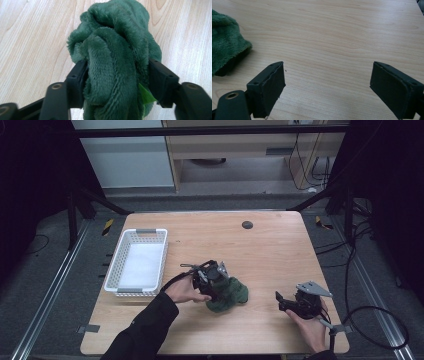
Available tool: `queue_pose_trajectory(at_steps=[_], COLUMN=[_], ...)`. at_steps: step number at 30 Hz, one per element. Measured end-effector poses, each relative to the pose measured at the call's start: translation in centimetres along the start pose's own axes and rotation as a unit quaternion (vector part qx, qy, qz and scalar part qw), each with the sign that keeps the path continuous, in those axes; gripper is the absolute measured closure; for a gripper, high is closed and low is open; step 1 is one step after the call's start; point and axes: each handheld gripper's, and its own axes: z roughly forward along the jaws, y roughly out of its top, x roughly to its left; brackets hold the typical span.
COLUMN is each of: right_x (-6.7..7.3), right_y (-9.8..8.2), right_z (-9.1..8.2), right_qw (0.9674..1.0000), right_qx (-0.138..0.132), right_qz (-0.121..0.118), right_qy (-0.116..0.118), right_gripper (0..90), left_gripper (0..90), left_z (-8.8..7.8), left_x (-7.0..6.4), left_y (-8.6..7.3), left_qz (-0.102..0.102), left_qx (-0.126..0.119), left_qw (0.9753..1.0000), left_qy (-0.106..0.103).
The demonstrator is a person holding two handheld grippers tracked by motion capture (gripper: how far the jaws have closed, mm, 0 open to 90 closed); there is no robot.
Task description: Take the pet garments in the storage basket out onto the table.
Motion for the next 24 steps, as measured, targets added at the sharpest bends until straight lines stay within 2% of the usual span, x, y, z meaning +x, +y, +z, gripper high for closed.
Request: queue_pose_trajectory(at_steps=[9, 16, 19, 20, 21, 24], right_x=[0.0, 0.0, 0.0, 0.0, 0.0, 0.0], right_y=[0.0, 0.0, 0.0, 0.0, 0.0, 0.0], right_z=[0.0, 0.0, 0.0, 0.0, 0.0, 0.0], right_qw=[1.0000, 1.0000, 1.0000, 1.0000, 1.0000, 1.0000], right_qx=[0.001, 0.002, 0.002, 0.002, 0.002, 0.002], right_qz=[0.001, 0.003, 0.002, 0.005, 0.005, 0.005], right_qy=[0.001, 0.001, 0.000, 0.001, 0.001, 0.001], right_gripper=[12.4, 12.2, 12.1, 12.0, 12.0, 12.0], left_gripper=[29.0, 24.3, 22.7, 21.9, 21.4, 20.0], left_z=[-0.8, -2.0, -2.5, -2.8, -2.8, -3.1], left_x=[-0.1, -0.3, -0.4, -0.4, -0.4, -0.4], left_y=[-0.3, -0.6, -0.8, -1.1, -1.1, -1.5], left_qz=[-0.012, -0.023, -0.034, -0.041, -0.041, -0.055], left_qx=[-0.016, -0.042, -0.058, -0.069, -0.069, -0.085], left_qw=[0.9998, 0.9987, 0.9975, 0.9964, 0.9964, 0.9942], left_qy=[0.010, 0.021, 0.024, 0.027, 0.027, 0.034])
